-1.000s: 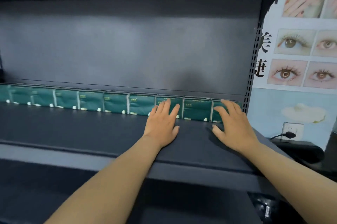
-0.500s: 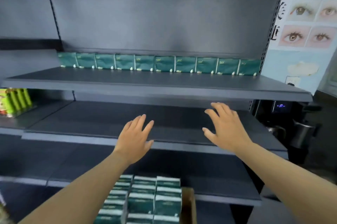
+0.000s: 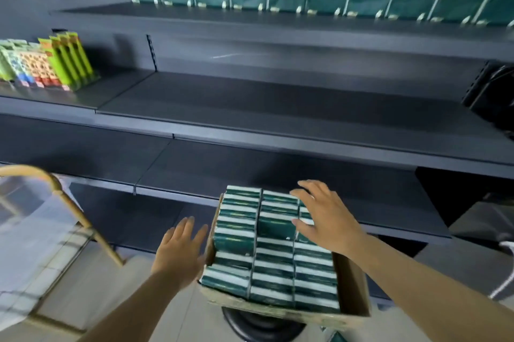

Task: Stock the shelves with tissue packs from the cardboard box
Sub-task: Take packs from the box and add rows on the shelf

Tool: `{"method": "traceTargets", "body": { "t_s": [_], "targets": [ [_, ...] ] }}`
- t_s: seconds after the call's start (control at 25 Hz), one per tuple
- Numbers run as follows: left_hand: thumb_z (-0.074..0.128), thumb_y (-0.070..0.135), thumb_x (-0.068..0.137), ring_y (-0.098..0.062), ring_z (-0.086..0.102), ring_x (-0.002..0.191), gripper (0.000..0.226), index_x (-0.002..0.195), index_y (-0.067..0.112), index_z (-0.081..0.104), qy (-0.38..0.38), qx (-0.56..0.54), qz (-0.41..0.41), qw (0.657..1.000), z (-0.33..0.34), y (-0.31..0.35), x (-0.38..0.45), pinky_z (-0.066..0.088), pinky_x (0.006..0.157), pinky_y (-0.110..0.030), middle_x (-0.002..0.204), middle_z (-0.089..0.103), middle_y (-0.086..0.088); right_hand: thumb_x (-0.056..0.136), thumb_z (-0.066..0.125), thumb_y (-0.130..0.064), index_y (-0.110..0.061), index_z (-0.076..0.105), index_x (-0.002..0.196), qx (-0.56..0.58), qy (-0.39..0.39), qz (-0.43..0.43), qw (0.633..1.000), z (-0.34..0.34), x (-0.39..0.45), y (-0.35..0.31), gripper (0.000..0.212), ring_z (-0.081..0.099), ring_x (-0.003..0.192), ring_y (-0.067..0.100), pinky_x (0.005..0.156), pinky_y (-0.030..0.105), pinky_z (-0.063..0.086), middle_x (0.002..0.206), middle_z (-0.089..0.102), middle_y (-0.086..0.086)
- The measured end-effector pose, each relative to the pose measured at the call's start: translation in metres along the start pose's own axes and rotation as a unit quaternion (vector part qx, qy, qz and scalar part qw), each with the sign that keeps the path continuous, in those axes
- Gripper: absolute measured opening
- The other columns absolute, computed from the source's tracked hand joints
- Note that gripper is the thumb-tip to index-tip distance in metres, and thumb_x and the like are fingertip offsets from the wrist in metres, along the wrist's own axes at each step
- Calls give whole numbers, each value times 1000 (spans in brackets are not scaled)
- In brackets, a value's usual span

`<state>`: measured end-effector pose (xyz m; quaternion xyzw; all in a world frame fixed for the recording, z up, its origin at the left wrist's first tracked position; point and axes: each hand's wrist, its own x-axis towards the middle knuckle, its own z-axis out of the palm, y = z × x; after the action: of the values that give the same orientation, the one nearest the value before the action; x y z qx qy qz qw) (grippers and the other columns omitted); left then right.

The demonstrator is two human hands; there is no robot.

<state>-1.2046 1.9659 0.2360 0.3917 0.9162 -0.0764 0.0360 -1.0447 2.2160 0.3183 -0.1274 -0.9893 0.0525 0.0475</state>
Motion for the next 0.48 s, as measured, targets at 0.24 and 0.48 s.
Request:
{"method": "traceTargets", "body": {
  "t_s": [0.24, 0.48],
  "targets": [
    [31, 53, 98, -25, 7, 146, 66, 152, 27, 4, -66, -52, 28, 996, 72, -59, 50, 14, 115, -38, 159, 4, -9, 89, 61, -33, -24, 43, 136, 135, -34, 38, 990, 117, 52, -62, 51, 26, 133, 14, 111, 28, 24, 141, 39, -5],
    [29, 59, 96, -29, 3, 146, 73, 152, 24, -1, -95, -45, 104, 989, 115, -63, 93, 13, 116, -41, 159, 0, -12, 91, 58, -31, -26, 39, 139, 91, -97, 112, 985, 184, 75, -90, 53, 31, 132, 15, 109, 35, 28, 140, 40, -4]
  ]
}}
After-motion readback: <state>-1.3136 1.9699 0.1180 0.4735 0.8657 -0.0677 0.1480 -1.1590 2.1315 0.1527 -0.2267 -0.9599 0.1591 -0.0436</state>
